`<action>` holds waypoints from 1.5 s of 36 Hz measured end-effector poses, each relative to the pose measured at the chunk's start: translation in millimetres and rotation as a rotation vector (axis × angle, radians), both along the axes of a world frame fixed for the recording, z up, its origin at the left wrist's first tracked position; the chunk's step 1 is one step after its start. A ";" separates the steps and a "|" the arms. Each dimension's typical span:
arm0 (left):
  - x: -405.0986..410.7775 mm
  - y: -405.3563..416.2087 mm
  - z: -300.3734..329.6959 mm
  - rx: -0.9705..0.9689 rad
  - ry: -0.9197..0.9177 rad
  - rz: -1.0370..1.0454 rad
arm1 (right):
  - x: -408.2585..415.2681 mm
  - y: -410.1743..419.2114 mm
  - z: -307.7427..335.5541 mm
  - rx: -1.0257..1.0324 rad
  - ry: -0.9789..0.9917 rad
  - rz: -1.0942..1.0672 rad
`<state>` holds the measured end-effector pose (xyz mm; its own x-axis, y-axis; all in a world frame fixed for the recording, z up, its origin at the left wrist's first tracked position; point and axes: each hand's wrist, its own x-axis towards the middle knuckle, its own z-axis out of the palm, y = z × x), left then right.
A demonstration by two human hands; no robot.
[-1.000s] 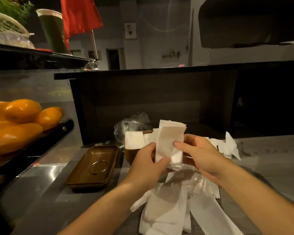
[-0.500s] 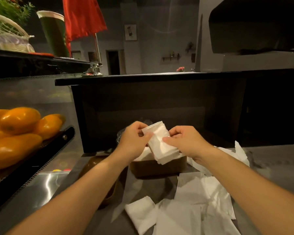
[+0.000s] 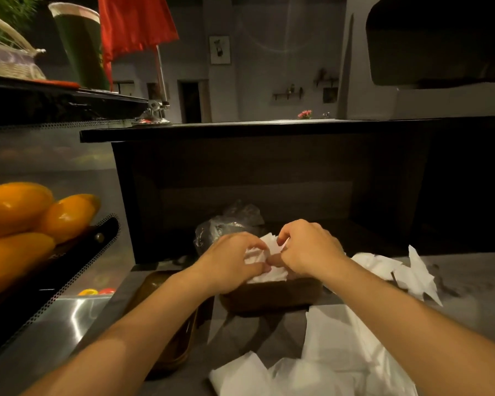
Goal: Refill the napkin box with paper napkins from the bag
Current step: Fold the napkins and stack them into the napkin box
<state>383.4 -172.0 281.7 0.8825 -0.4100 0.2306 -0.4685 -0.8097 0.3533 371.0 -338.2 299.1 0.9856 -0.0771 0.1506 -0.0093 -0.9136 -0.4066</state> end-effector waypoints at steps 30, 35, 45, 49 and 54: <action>-15.6 17.6 30.4 -0.278 -0.044 0.146 | -24.0 -48.6 16.4 0.119 -0.156 0.261; -44.2 6.0 35.7 -0.400 -0.087 0.141 | -51.1 -60.1 21.1 0.166 -0.168 0.288; -114.6 -49.4 -19.7 -0.139 0.145 -0.140 | -109.3 -91.9 -8.2 0.000 0.228 0.467; -120.7 -56.1 -41.4 -0.102 0.152 -0.091 | -115.1 -100.7 -28.2 0.094 0.217 0.438; -114.3 -58.0 -52.1 -0.059 0.098 -0.050 | -106.8 -110.8 -35.6 0.087 0.226 0.371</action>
<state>269.1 -230.0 229.6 0.8806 -0.4427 0.1690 -0.4689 -0.7624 0.4461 264.2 -449.1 263.6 0.9563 0.2856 -0.0635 0.2155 -0.8343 -0.5074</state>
